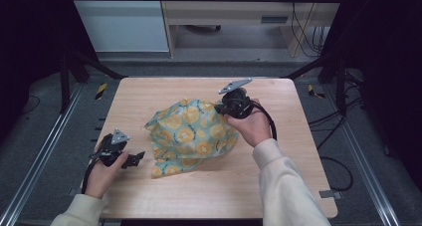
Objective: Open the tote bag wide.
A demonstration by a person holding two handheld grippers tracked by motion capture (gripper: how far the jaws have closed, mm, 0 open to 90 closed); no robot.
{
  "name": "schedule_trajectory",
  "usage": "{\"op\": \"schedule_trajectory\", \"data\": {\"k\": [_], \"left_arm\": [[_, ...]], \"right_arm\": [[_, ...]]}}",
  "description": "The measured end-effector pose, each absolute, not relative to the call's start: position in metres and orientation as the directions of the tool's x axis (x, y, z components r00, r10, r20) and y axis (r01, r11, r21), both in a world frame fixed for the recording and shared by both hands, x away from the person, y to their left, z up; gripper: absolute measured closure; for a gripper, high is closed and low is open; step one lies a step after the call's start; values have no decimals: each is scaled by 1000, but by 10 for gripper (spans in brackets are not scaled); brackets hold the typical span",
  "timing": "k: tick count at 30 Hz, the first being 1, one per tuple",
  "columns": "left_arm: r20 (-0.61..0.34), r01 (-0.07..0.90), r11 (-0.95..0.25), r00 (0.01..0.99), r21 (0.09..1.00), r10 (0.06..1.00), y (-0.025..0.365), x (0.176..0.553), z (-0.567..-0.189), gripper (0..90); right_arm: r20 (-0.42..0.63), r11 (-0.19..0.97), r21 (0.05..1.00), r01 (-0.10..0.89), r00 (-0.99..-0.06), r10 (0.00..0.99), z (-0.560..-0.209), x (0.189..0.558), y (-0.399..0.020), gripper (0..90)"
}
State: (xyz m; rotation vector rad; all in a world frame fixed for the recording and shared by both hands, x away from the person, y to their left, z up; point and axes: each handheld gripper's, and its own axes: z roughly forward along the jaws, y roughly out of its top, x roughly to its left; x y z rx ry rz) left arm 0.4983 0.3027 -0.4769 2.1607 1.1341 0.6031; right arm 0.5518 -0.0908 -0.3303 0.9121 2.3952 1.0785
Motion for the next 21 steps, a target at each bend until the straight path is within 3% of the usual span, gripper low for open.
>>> {"op": "schedule_trajectory", "data": {"k": [21], "left_arm": [[111,570,-441,521,693,847,306,499,-477,72]], "right_arm": [[-140,515,827,224,-806,576,-289,488,-70,900]]}}
